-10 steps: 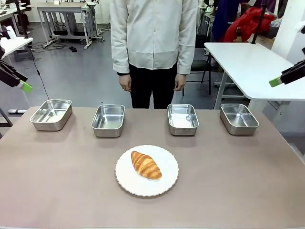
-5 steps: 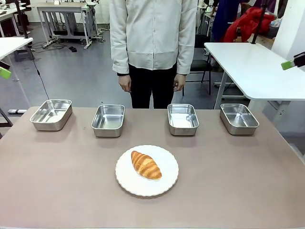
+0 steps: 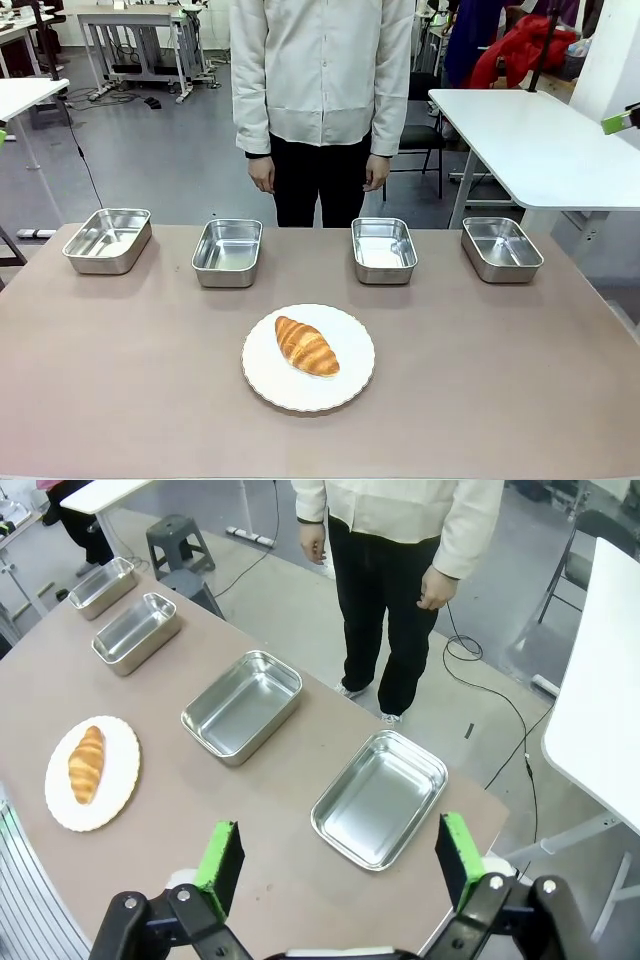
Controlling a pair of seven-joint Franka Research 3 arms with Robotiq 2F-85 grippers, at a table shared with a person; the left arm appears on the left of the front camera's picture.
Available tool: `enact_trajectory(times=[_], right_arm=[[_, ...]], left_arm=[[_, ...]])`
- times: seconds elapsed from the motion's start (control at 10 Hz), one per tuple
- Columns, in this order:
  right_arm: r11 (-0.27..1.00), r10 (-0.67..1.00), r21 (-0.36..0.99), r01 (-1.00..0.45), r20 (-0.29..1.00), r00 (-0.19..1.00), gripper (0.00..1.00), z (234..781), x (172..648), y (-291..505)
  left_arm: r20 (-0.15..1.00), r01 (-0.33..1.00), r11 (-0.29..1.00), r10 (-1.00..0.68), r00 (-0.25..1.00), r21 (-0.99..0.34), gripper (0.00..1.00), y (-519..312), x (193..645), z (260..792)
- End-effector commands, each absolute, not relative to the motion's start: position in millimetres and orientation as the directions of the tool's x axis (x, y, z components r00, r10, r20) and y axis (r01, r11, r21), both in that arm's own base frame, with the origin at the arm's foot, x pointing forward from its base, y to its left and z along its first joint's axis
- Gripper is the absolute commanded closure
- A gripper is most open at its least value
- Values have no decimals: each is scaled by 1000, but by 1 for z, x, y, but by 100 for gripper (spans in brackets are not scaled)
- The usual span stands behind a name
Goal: Place the bread in the container.
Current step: Place the Butter Roll into the Airtight Container indicated by the human.
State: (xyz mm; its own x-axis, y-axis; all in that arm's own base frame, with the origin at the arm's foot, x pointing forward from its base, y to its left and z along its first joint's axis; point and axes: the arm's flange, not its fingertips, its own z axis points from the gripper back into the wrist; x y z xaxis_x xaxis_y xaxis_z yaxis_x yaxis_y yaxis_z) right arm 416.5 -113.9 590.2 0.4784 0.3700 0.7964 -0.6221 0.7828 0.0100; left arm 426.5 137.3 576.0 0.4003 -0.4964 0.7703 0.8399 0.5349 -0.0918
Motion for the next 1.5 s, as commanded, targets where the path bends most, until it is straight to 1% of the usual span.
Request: enact_trajectory(times=[0.0, 0.2, 0.4, 0.5, 0.6, 1.4], right_arm=[[764, 375, 9, -645, 807, 456, 0, 590, 422, -122], [760, 375, 13, -649, 807, 456, 0, 590, 423, -122], [743, 390, 14, -669, 803, 451, 0, 590, 421, -122], [776, 369, 23, -630, 794, 484, 0, 589, 419, -118], [776, 369, 23, -630, 794, 484, 0, 589, 419, -118], [776, 369, 23, -630, 794, 484, 0, 589, 419, -118]], left_arm=[[793, 845, 525, -473, 384, -96, 0, 138, 421, 579], [806, 838, 533, -443, 393, -116, 0, 137, 421, 579], [796, 825, 555, -449, 405, -107, 0, 134, 420, 582], [782, 819, 568, -469, 410, -88, 0, 131, 421, 580], [789, 835, 541, -466, 400, -104, 0, 139, 423, 580], [789, 835, 541, -466, 400, -104, 0, 139, 423, 580]])
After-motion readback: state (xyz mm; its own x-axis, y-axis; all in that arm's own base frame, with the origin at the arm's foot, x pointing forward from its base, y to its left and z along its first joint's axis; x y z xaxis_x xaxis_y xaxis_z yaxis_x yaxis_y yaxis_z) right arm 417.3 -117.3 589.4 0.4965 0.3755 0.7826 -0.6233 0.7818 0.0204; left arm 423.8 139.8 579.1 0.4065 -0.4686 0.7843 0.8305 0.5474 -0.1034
